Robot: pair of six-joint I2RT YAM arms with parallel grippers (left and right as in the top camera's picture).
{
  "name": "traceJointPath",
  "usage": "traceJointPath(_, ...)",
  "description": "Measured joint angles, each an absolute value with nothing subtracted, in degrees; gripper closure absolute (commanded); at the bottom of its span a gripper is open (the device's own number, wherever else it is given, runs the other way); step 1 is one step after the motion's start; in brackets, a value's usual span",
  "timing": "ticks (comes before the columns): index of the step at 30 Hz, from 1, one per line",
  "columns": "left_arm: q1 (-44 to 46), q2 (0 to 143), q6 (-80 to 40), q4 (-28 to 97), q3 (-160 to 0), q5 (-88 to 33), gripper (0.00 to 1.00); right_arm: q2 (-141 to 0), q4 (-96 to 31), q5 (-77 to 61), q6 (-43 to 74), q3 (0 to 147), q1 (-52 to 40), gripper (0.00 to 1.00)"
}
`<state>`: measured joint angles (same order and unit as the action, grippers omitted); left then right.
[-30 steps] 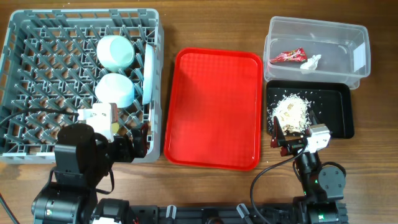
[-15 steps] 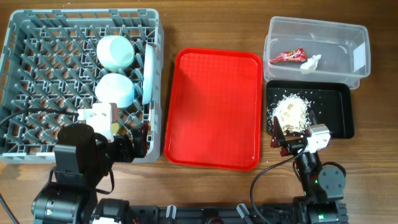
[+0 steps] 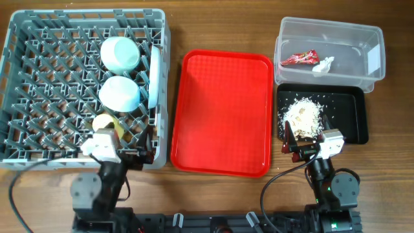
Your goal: Sort waste into correct bins and load items into the dishwasher rack
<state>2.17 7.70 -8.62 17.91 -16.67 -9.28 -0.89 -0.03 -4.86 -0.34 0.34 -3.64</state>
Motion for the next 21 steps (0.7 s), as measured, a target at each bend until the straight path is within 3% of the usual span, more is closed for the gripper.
traceJointPath(8,2.13,0.82,-4.91,-8.23,-1.32,-9.72,0.0,-0.89,-0.01,-4.86,-0.34,0.36,-3.64,0.0)
traceJointPath(14,2.13,0.8,-0.91,3.27,-0.51,-9.63,0.0,-0.89,-0.01,-4.86,-0.34,0.34,-3.64,0.0)
traceJointPath(21,2.11,0.8,-0.23,3.25,-0.54,-9.65,0.0,-0.89,-0.03,-4.86,-0.34,0.36,-3.64,0.0)
